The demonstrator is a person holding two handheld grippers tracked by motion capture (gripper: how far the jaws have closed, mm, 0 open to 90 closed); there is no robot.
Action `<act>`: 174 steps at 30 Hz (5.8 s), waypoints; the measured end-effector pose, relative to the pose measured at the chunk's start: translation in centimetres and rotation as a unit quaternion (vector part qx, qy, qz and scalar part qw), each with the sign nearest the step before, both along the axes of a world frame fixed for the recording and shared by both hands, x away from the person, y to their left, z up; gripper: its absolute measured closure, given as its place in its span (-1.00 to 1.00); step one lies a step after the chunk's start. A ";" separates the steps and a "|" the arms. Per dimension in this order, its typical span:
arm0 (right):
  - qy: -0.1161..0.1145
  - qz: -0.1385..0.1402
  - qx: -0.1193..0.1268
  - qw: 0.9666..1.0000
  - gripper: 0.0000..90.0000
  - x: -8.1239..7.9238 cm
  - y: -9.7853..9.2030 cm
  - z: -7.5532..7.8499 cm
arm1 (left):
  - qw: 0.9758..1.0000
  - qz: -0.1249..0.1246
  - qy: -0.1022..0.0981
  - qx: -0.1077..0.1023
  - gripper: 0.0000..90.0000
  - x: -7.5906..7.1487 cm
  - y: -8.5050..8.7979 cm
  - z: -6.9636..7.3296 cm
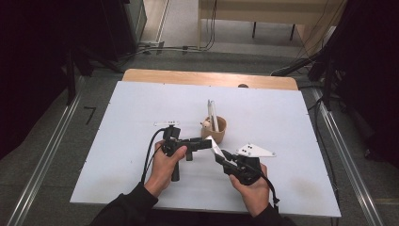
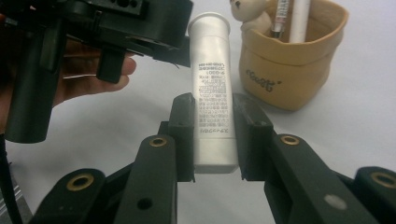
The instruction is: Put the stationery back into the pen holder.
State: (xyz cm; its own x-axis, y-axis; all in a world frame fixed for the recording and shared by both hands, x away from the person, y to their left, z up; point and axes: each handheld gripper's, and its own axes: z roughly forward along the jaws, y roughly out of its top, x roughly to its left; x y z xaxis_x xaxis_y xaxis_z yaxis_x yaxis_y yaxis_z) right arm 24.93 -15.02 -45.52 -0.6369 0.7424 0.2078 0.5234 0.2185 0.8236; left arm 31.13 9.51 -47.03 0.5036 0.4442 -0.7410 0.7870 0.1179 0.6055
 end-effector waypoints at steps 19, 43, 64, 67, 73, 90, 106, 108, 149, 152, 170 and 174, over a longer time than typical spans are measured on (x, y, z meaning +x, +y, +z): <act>-0.022 0.028 -0.012 0.999 0.54 -0.3 1.5 -0.1 | 1.000 -0.013 0.016 -0.011 -0.01 0.2 -0.2 -0.4; -0.049 0.033 -0.044 0.997 0.47 -0.5 2.1 -0.6 | 0.998 -0.010 0.019 -0.054 0.45 0.0 0.6 -0.3; -0.004 0.013 -0.073 0.997 -0.26 0.7 1.4 -1.5 | 0.998 0.017 -0.010 -0.053 0.45 0.3 1.5 0.3; 0.000 0.008 -0.074 0.997 -0.34 0.8 1.2 -1.5 | 0.998 0.017 -0.016 -0.050 0.45 0.4 1.5 0.6; 0.005 -0.004 -0.080 0.997 -0.38 1.1 0.6 -1.7 | 0.998 0.023 -0.028 -0.047 0.45 0.8 1.7 1.0; 0.019 -0.023 -0.073 0.997 -0.55 1.6 -1.1 -1.5 | 0.997 0.037 -0.046 -0.041 0.45 1.8 1.3 2.0; 0.027 -0.027 -0.073 0.997 -0.55 2.0 -1.5 -1.7 | 0.997 0.047 -0.055 -0.030 0.45 3.5 0.8 2.9; 0.028 -0.027 -0.073 0.997 -0.55 2.1 -1.5 -1.7 | 0.997 0.049 -0.055 -0.030 0.45 3.7 0.7 3.0; 0.037 -0.029 -0.071 0.996 -0.55 2.4 -1.7 -2.0 | 0.993 0.085 -0.080 0.024 0.45 7.7 -2.1 4.0; 0.038 -0.029 -0.071 0.996 -0.55 2.4 -1.7 -2.0 | 0.992 0.088 -0.087 0.040 0.45 7.8 -2.4 4.0; 0.038 -0.027 -0.071 0.996 -0.55 2.4 -1.8 -2.0 | 0.983 0.104 -0.111 0.103 0.27 7.9 -3.3 3.8; 0.039 -0.028 -0.071 0.996 -0.55 2.5 -1.8 -2.1 | 0.982 0.106 -0.113 0.108 0.12 7.7 -3.2 4.0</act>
State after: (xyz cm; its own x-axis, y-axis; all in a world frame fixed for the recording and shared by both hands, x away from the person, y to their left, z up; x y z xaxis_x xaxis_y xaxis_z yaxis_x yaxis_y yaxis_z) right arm 27.39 -16.80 -47.59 -0.5805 0.8011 0.1456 0.5987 0.2988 0.7431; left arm 38.80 6.27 -43.05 0.5235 0.6907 -0.4988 0.6019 0.1145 0.7903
